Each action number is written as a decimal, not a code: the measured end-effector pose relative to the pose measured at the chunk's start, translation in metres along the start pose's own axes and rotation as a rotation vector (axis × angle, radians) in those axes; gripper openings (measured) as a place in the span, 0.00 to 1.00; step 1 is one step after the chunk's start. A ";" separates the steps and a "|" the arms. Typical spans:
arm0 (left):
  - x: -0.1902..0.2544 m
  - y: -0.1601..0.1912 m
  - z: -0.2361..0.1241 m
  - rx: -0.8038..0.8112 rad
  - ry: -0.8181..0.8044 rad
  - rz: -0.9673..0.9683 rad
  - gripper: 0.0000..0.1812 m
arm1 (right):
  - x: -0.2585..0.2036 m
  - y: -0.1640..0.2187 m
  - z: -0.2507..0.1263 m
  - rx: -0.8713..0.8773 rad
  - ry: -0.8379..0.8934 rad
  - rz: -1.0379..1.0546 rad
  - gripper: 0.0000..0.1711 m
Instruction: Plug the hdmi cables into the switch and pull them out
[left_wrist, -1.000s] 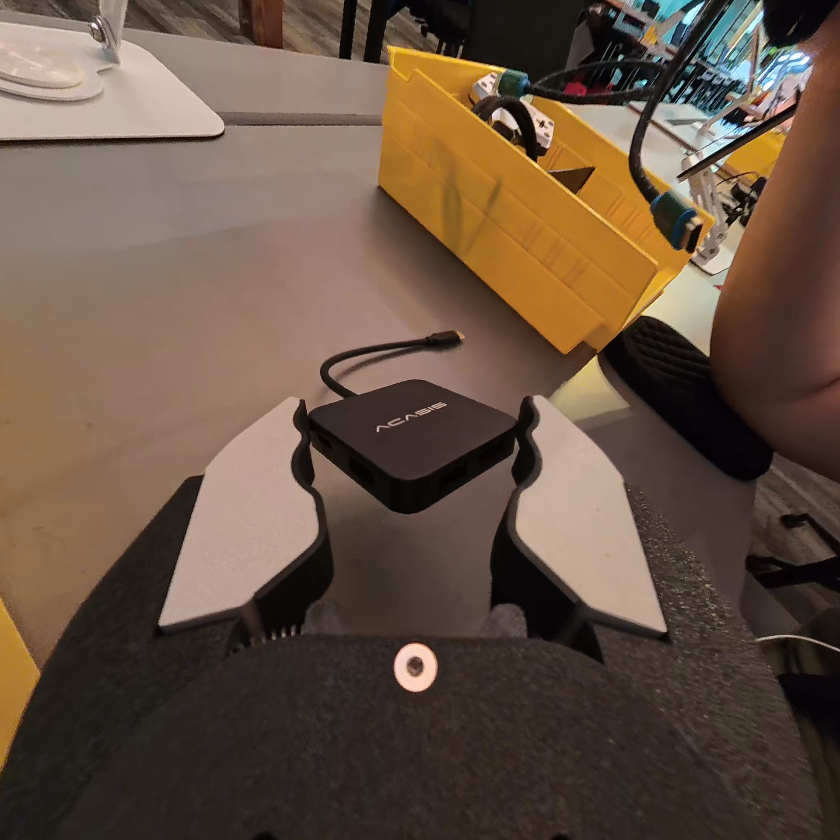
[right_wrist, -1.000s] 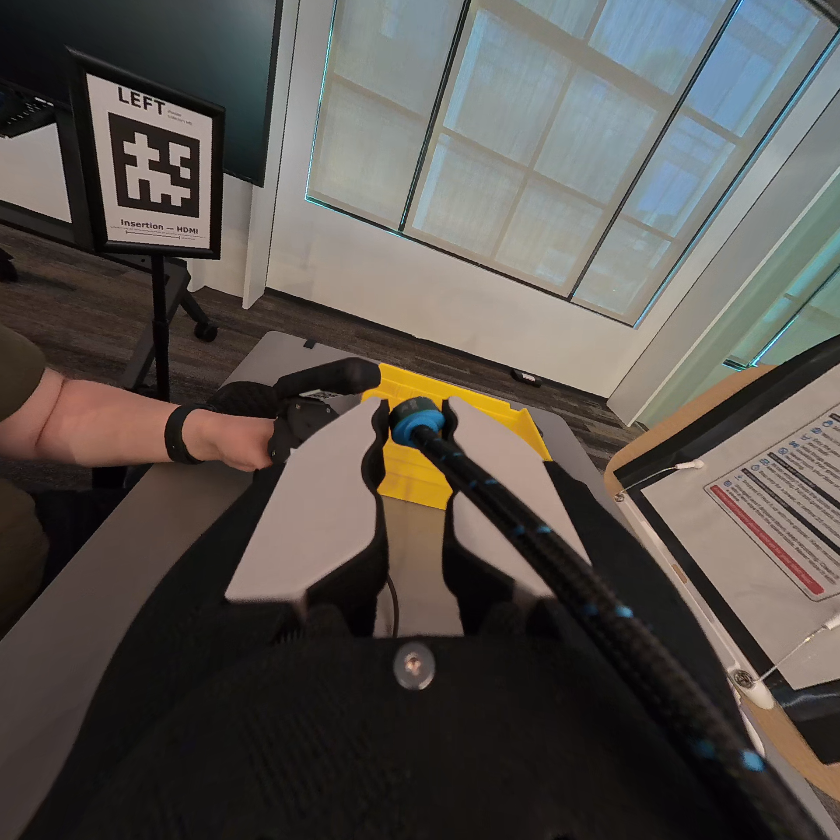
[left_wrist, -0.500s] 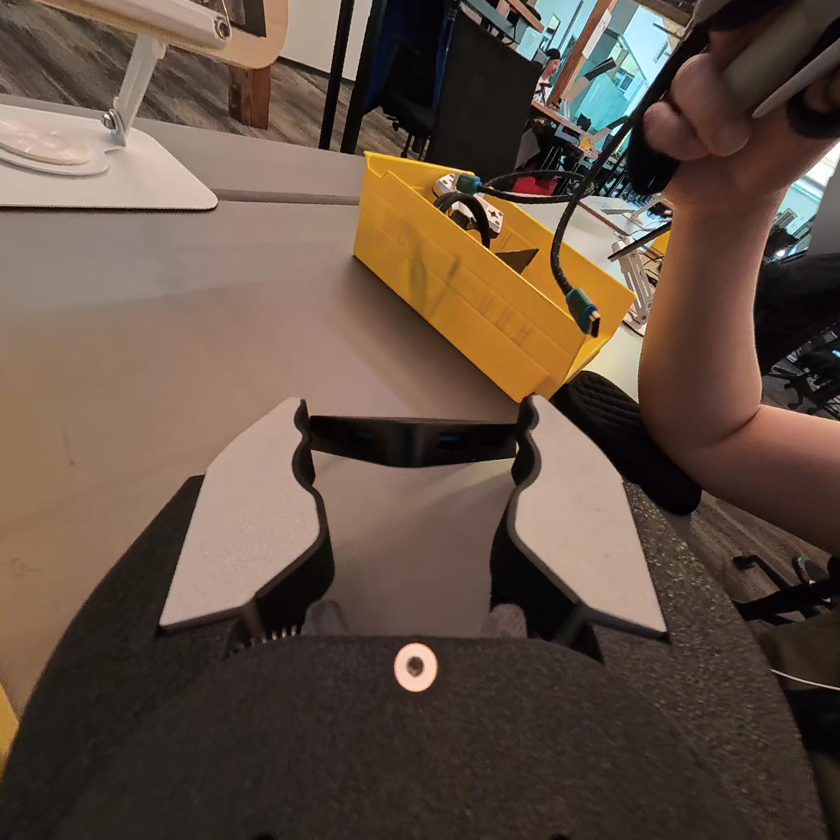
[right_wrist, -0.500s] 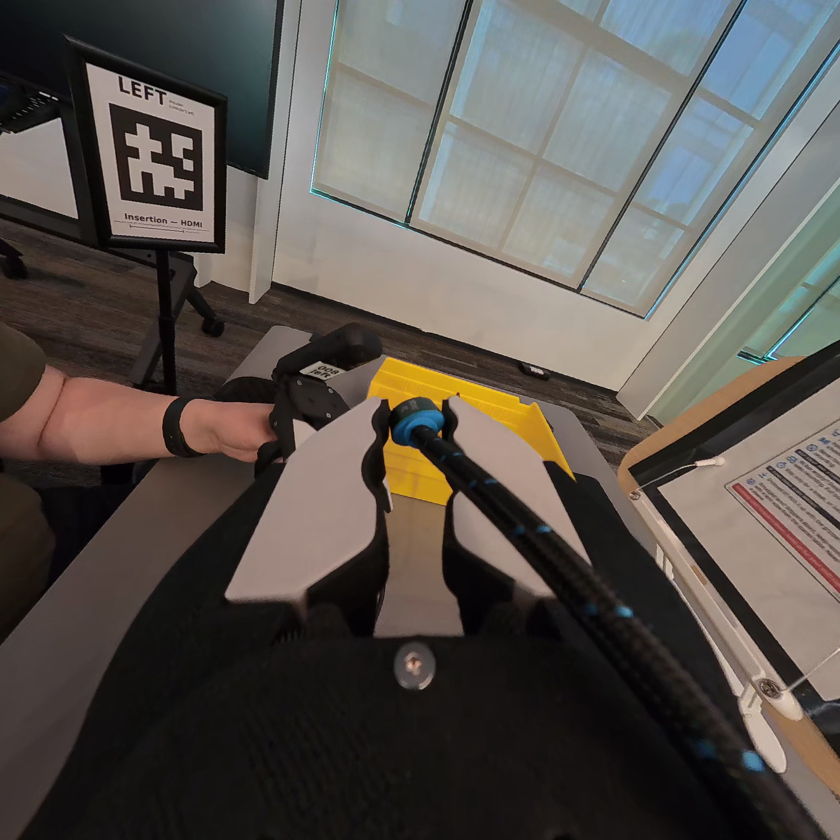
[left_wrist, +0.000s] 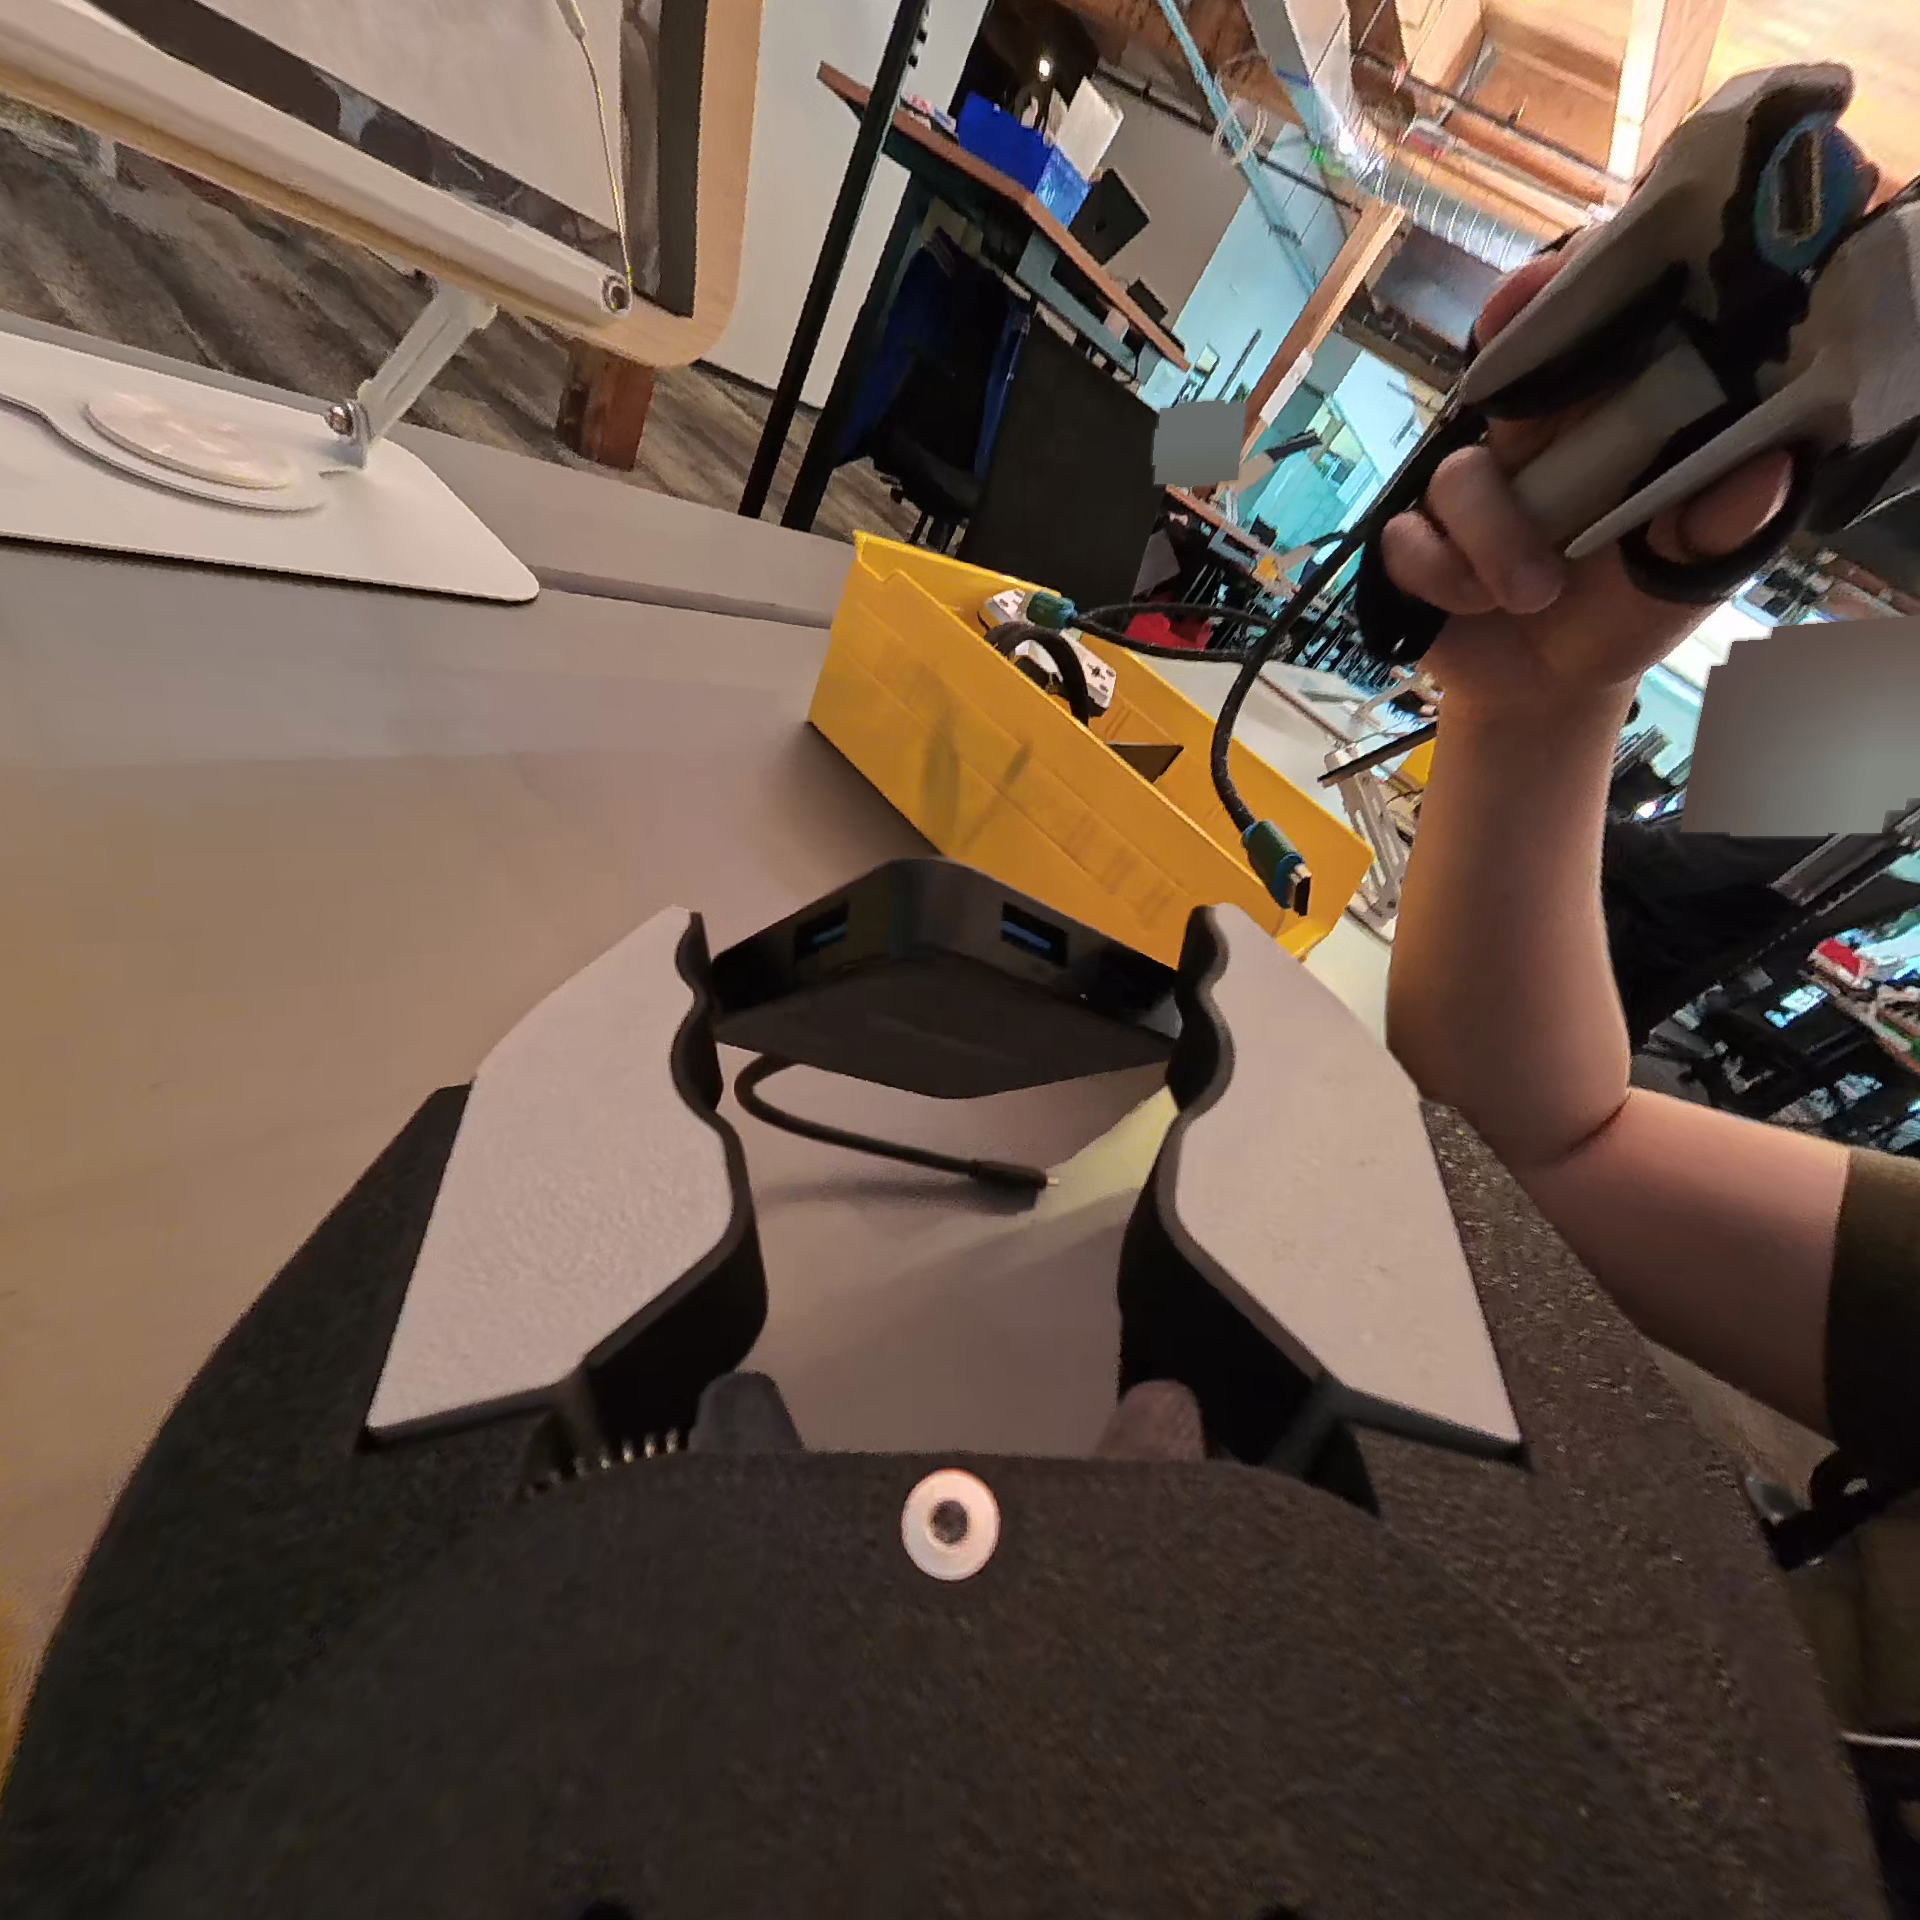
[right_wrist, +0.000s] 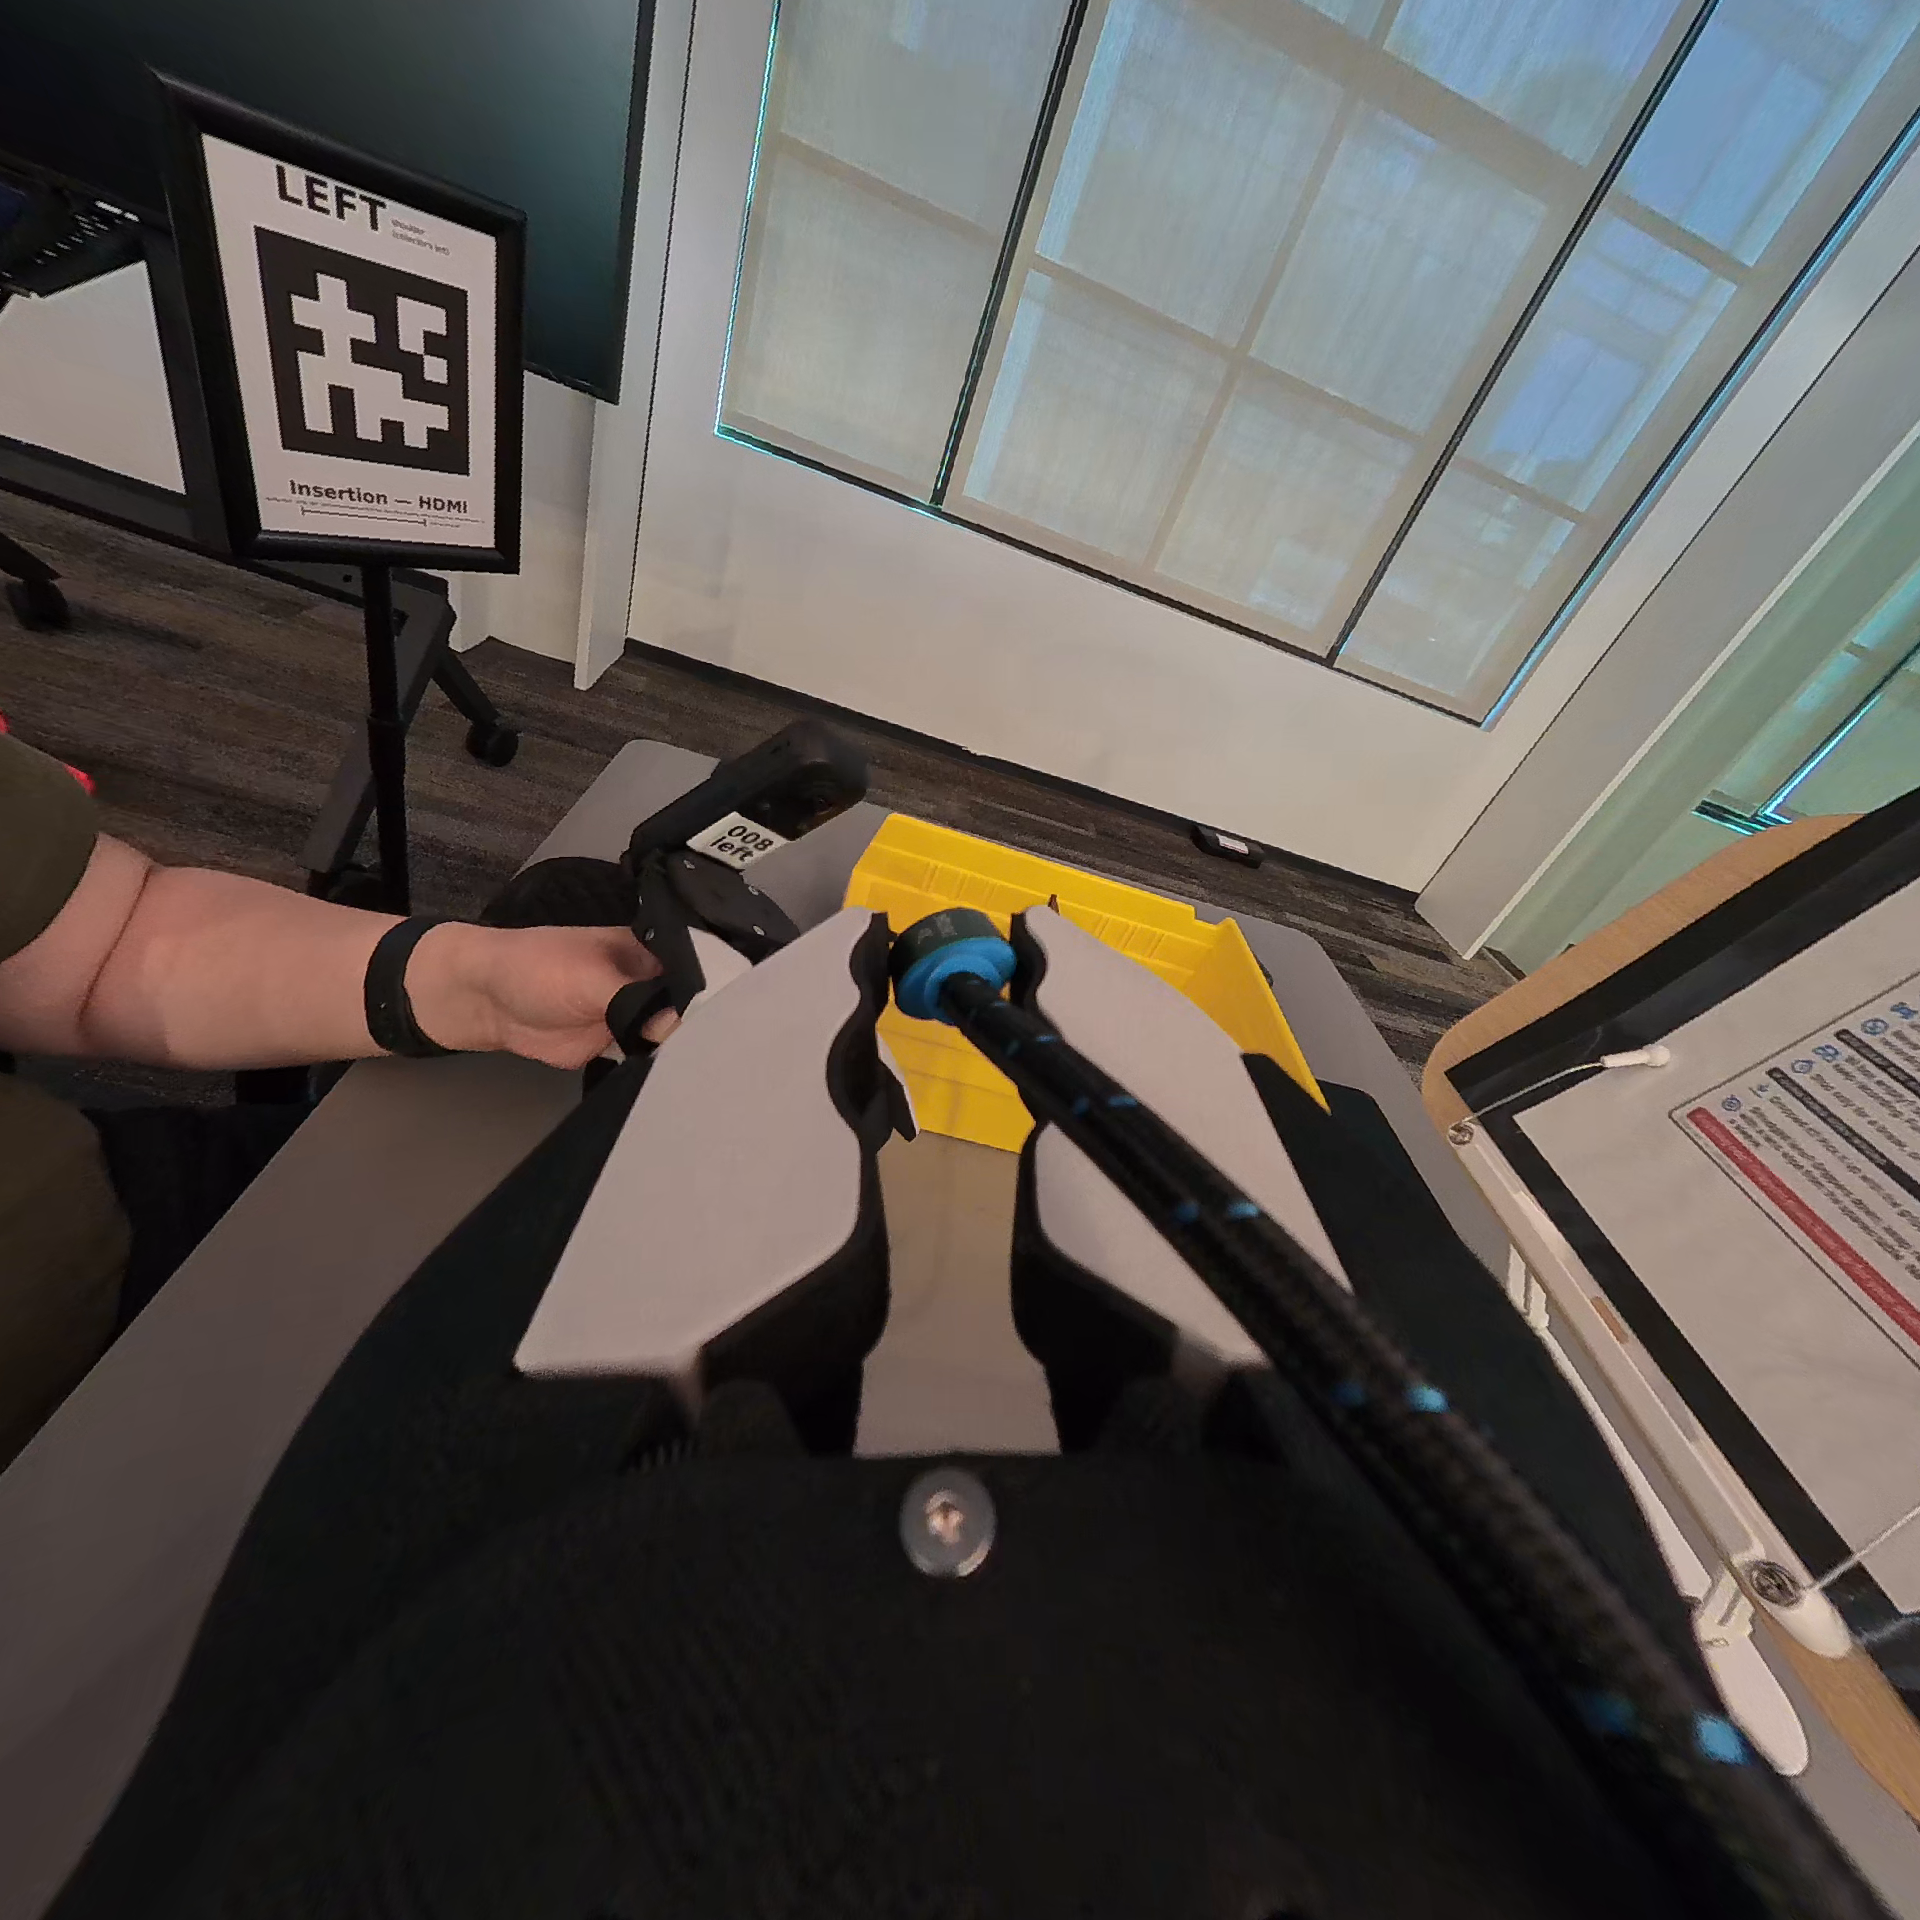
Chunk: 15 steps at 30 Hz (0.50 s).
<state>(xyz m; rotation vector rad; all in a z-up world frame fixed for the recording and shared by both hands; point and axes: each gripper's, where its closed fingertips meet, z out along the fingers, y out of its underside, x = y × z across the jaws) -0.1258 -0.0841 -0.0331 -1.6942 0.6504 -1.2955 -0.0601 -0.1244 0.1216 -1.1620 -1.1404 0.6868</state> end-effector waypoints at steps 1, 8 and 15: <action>0.000 -0.001 0.000 0.008 0.004 -0.012 0.47 | 0.000 0.001 0.001 -0.003 -0.002 0.001 0.13; -0.002 -0.027 -0.019 0.180 0.062 -0.112 0.00 | -0.002 0.004 0.004 -0.017 -0.006 0.000 0.13; 0.001 -0.007 -0.020 0.034 0.062 -0.024 0.03 | -0.001 0.005 0.004 -0.023 -0.005 -0.010 0.14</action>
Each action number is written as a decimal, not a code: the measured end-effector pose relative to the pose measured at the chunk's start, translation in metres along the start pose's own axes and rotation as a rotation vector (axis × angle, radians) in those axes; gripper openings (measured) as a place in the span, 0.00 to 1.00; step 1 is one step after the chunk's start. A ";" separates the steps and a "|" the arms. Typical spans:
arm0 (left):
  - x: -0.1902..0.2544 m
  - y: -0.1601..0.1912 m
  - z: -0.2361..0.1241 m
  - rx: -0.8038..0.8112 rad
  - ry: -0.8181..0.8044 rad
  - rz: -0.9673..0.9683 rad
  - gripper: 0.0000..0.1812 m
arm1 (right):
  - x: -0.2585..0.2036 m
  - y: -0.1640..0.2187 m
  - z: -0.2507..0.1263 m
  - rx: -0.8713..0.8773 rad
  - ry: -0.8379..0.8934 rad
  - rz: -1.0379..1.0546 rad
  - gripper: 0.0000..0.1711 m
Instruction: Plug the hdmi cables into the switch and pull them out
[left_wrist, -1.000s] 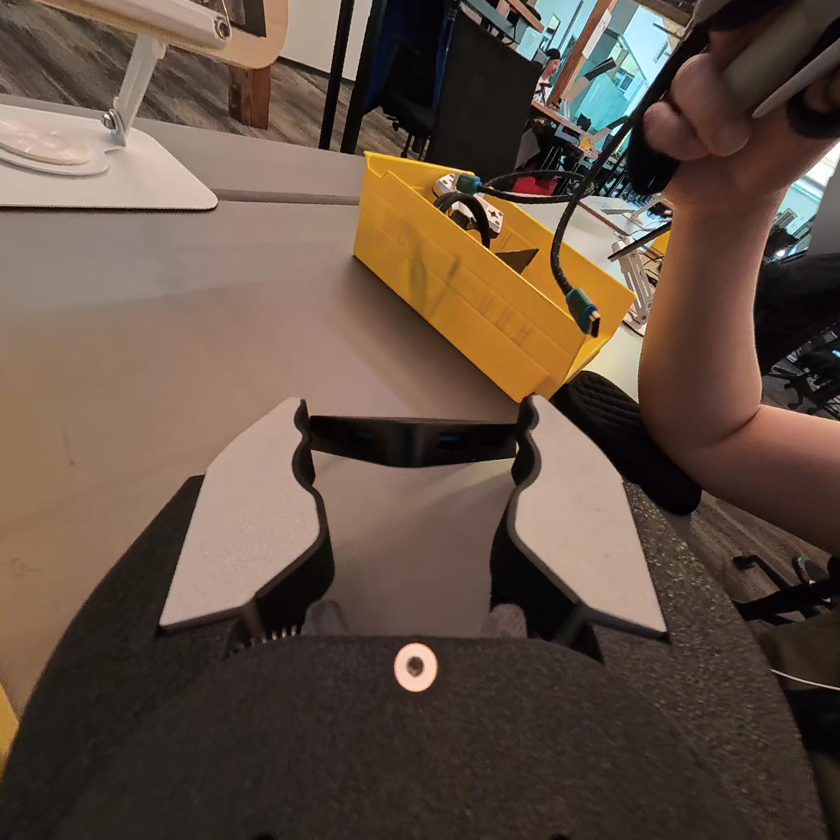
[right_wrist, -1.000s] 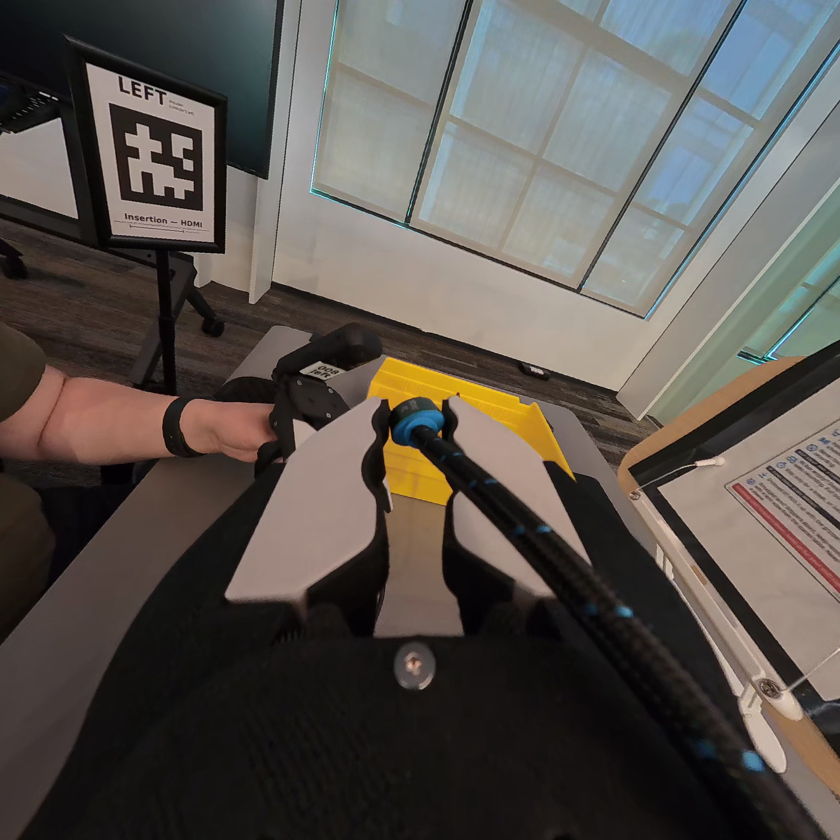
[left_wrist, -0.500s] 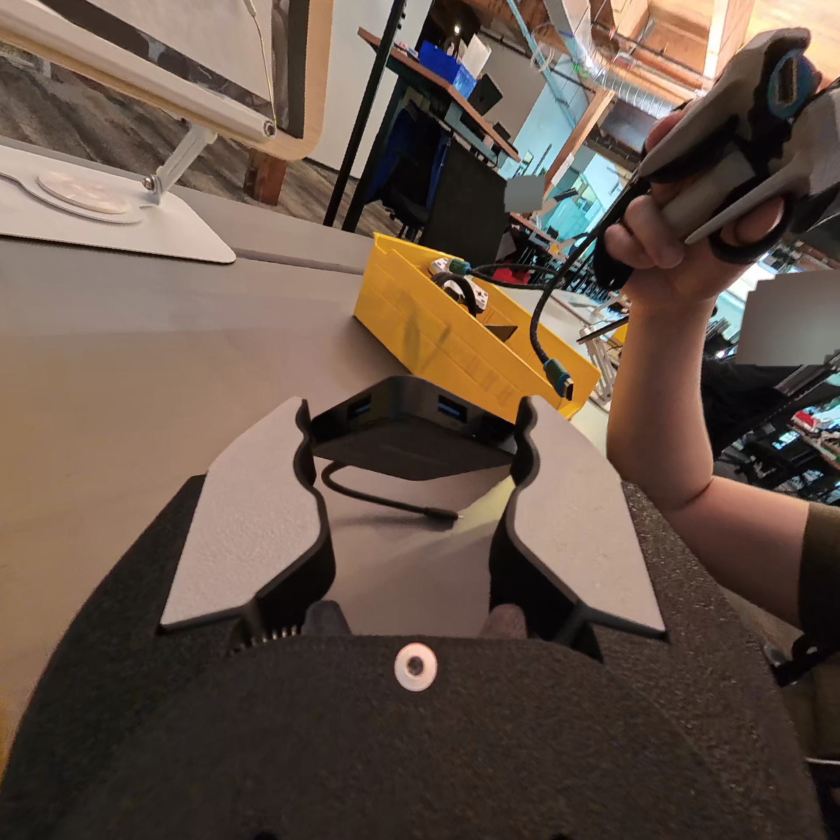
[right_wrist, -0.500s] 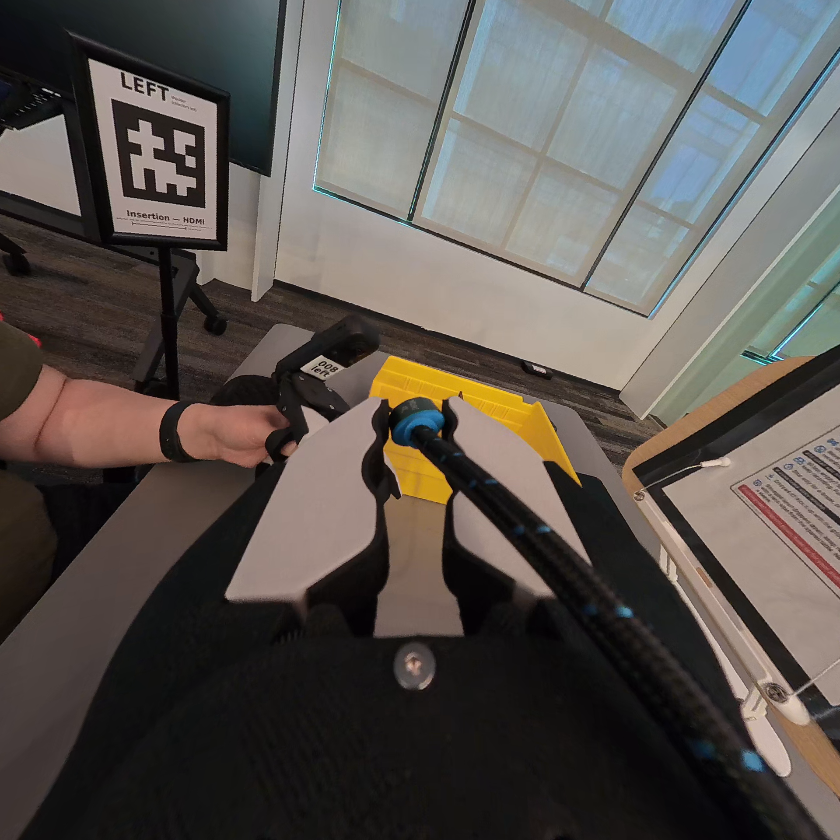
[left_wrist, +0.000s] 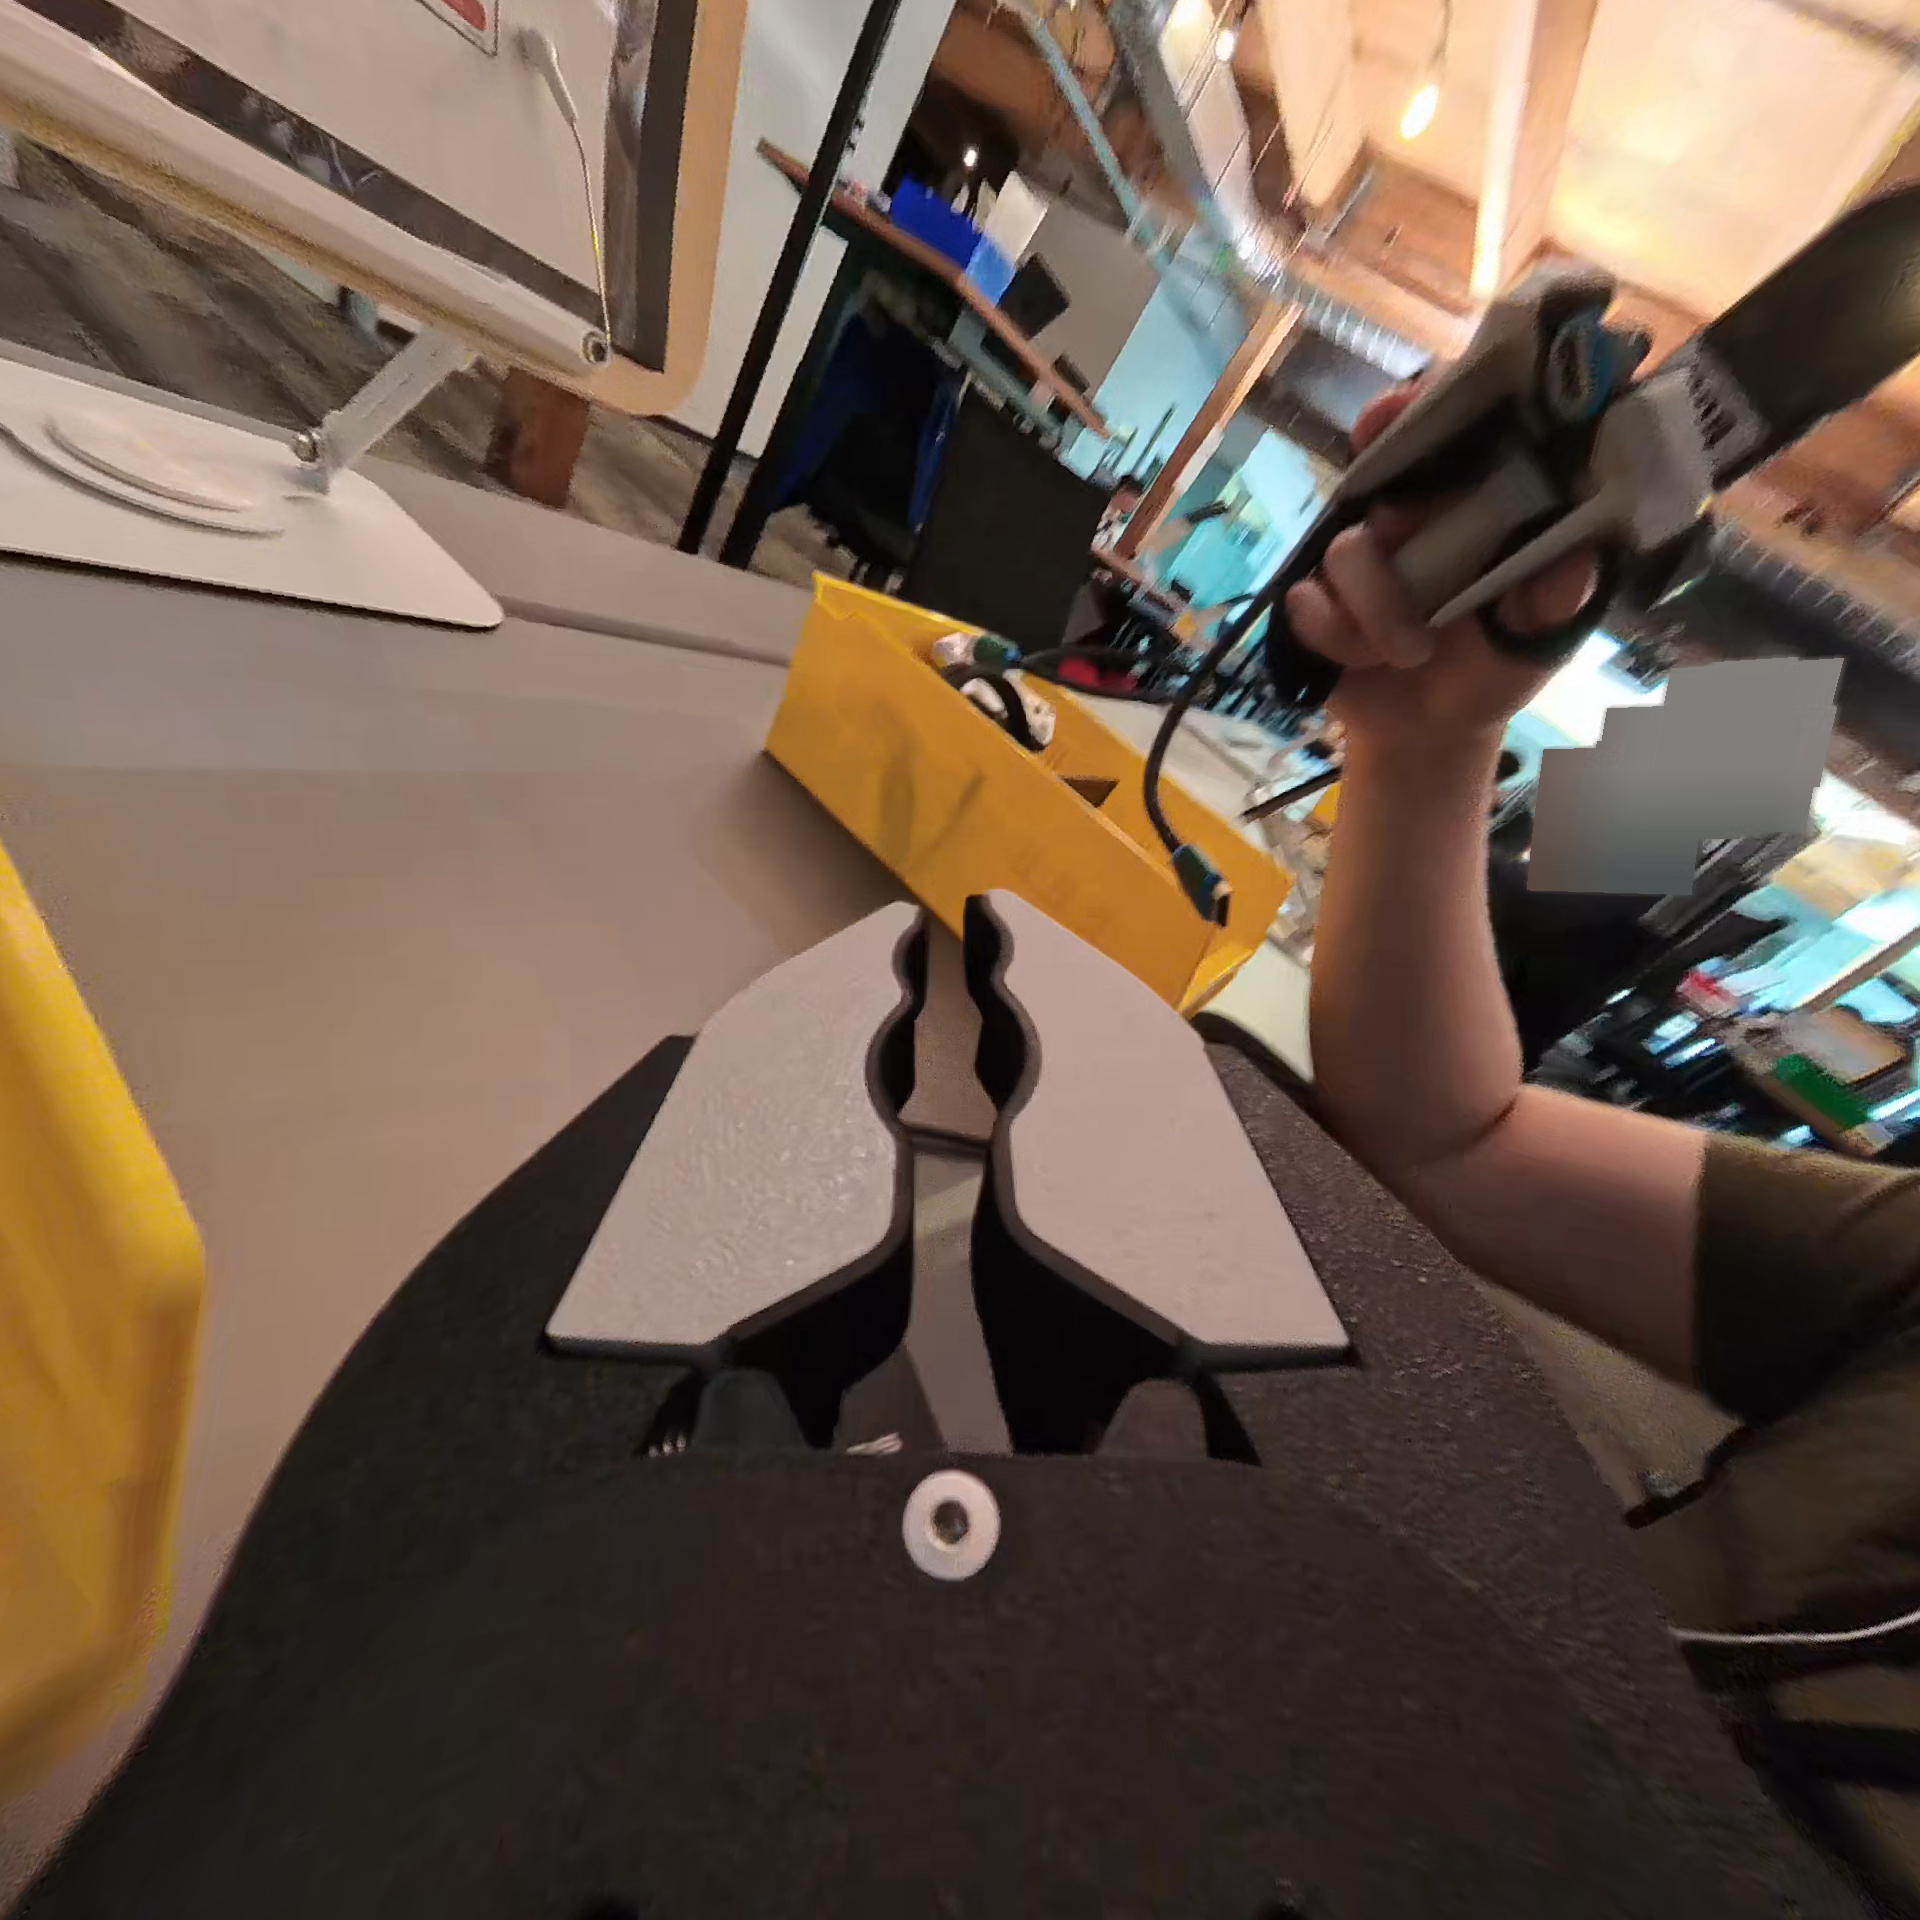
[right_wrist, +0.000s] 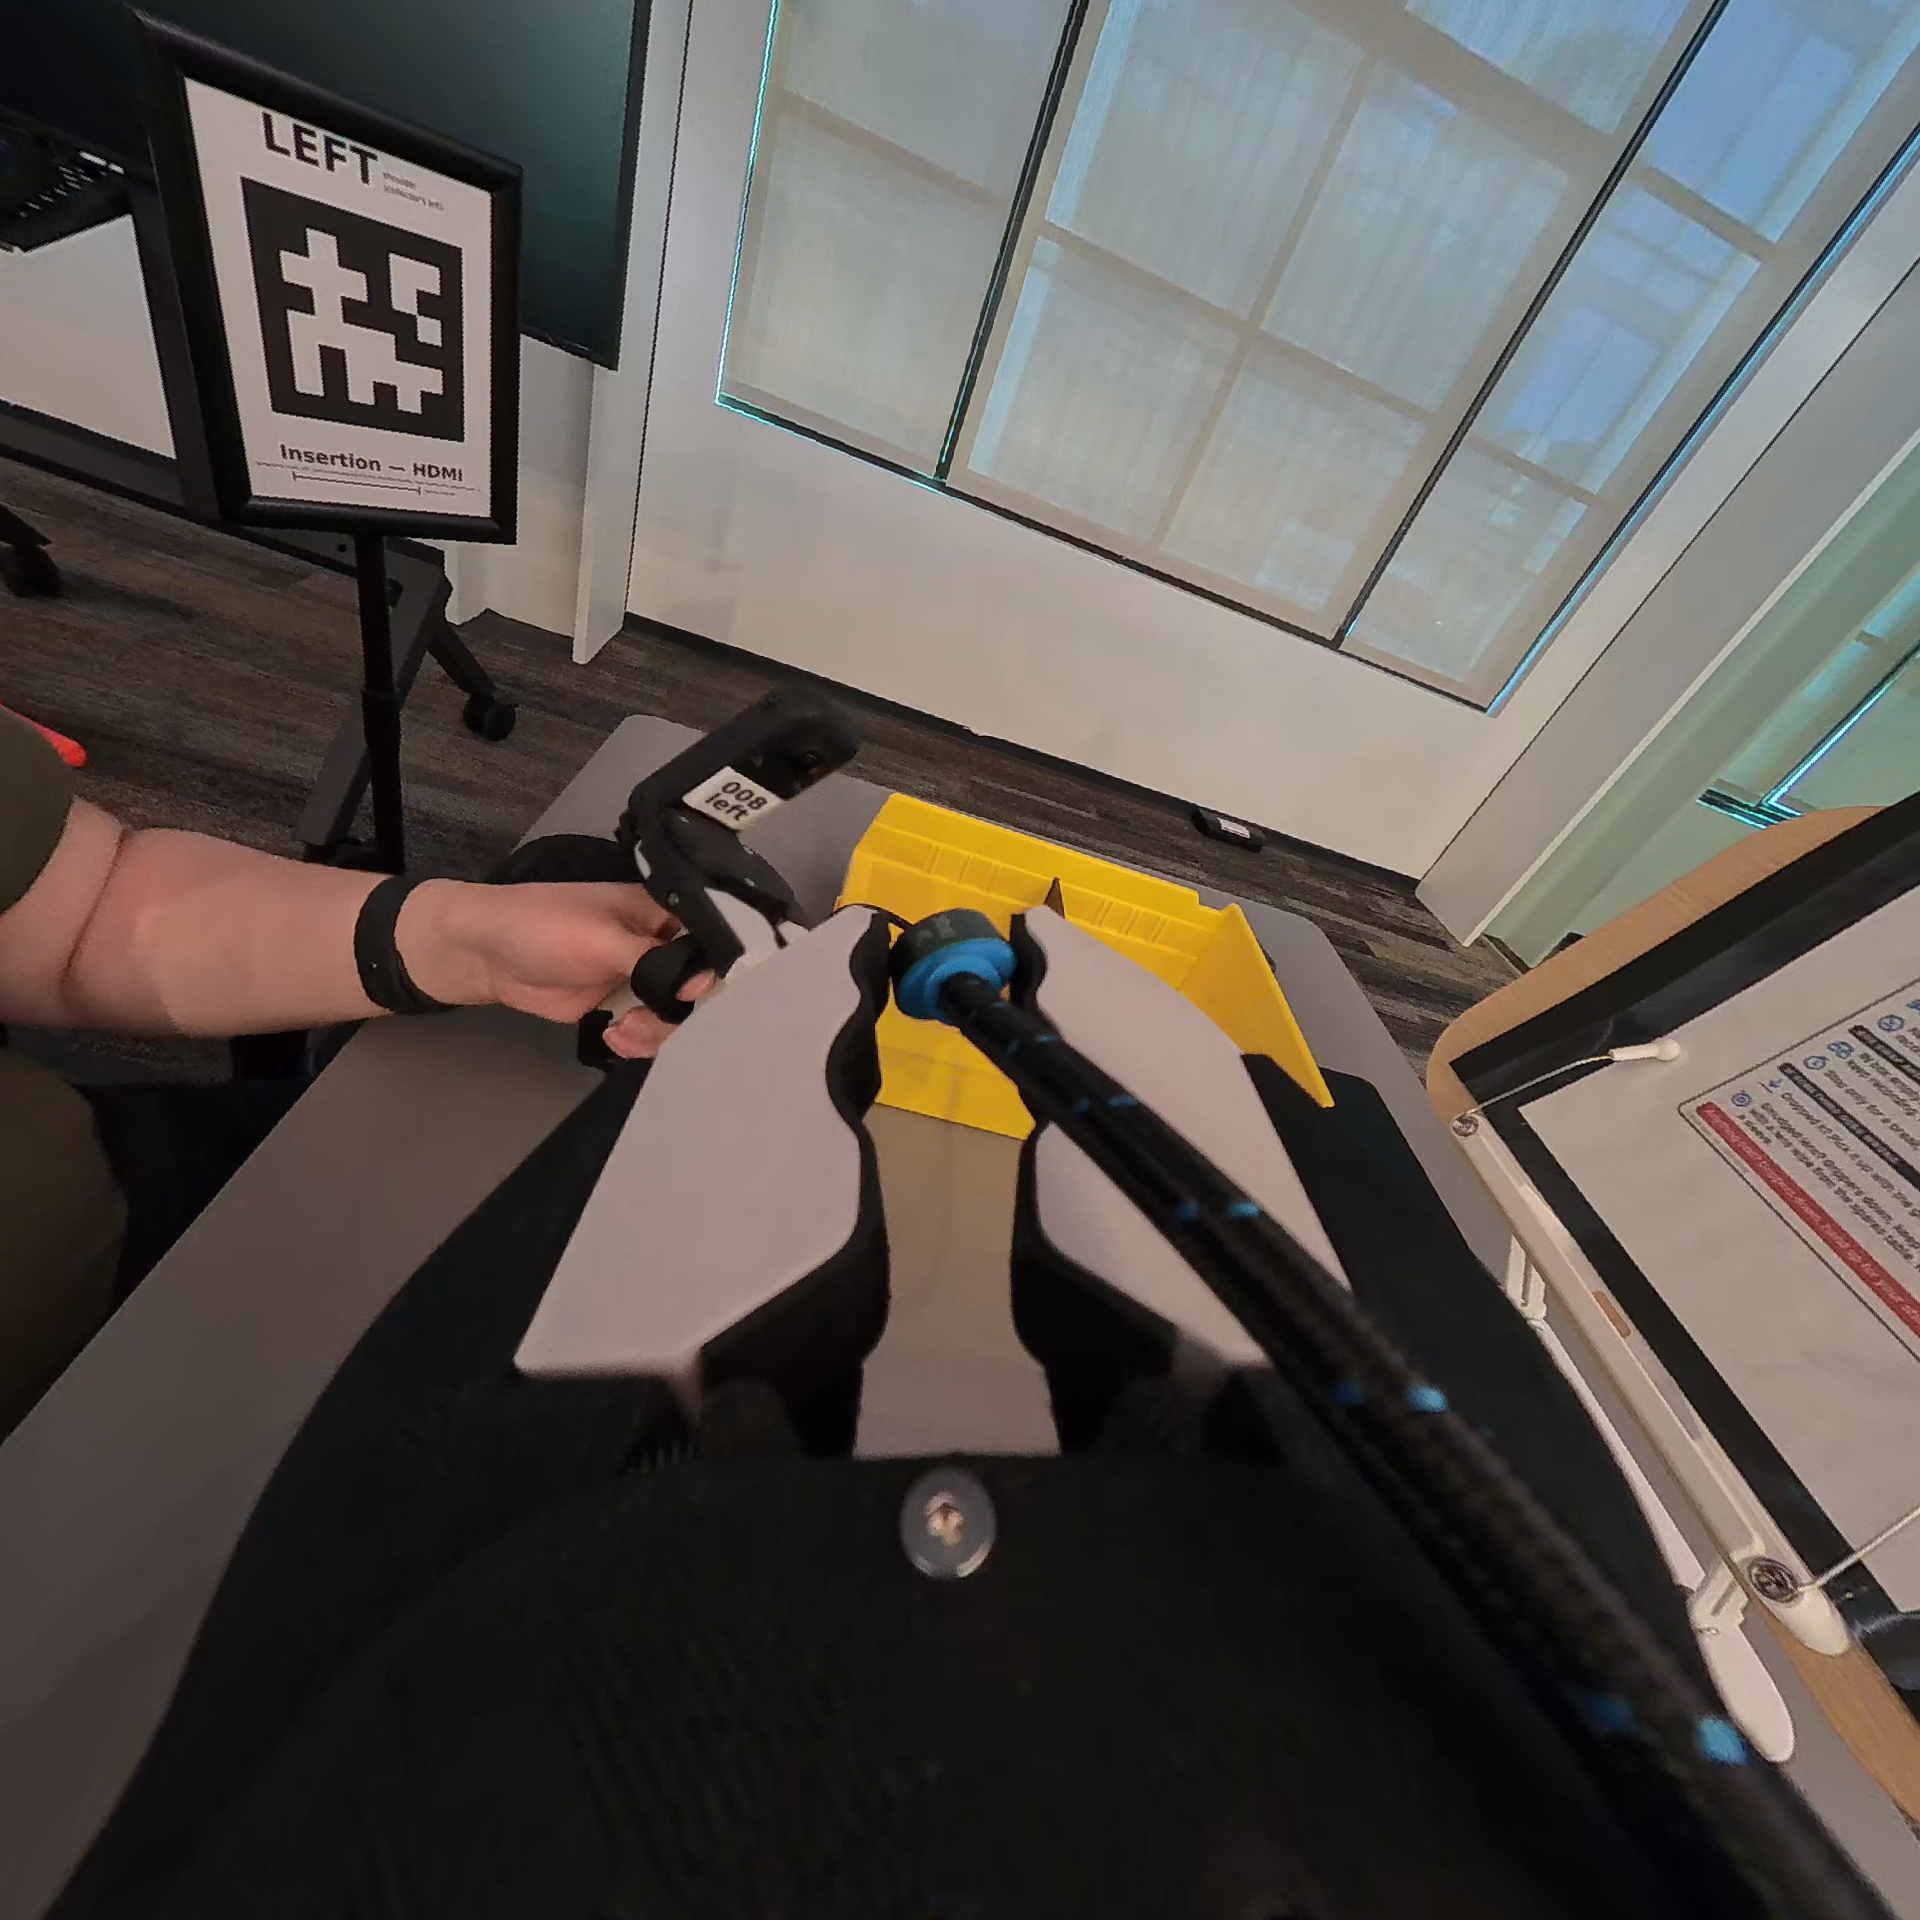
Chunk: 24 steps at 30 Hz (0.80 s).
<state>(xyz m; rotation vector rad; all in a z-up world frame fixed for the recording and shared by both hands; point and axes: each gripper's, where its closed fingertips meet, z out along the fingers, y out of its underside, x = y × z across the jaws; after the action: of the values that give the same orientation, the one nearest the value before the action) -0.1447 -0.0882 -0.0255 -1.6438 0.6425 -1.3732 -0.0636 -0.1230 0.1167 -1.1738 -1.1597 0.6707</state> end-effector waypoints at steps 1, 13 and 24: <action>0.001 0.003 0.000 -0.027 -0.011 0.029 0.03 | 0.000 0.000 0.000 0.000 0.001 0.000 0.14; -0.019 0.099 -0.031 -0.741 -0.100 0.719 0.51 | -0.001 0.002 0.001 -0.020 0.003 -0.029 0.13; -0.038 0.140 -0.030 -1.017 0.070 0.659 0.59 | -0.008 0.009 0.005 -0.063 -0.019 -0.070 0.13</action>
<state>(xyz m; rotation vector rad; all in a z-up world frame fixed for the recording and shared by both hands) -0.1636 -0.1331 -0.1653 -1.8219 1.9368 -0.6034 -0.0697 -0.1253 0.1055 -1.1760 -1.2399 0.5974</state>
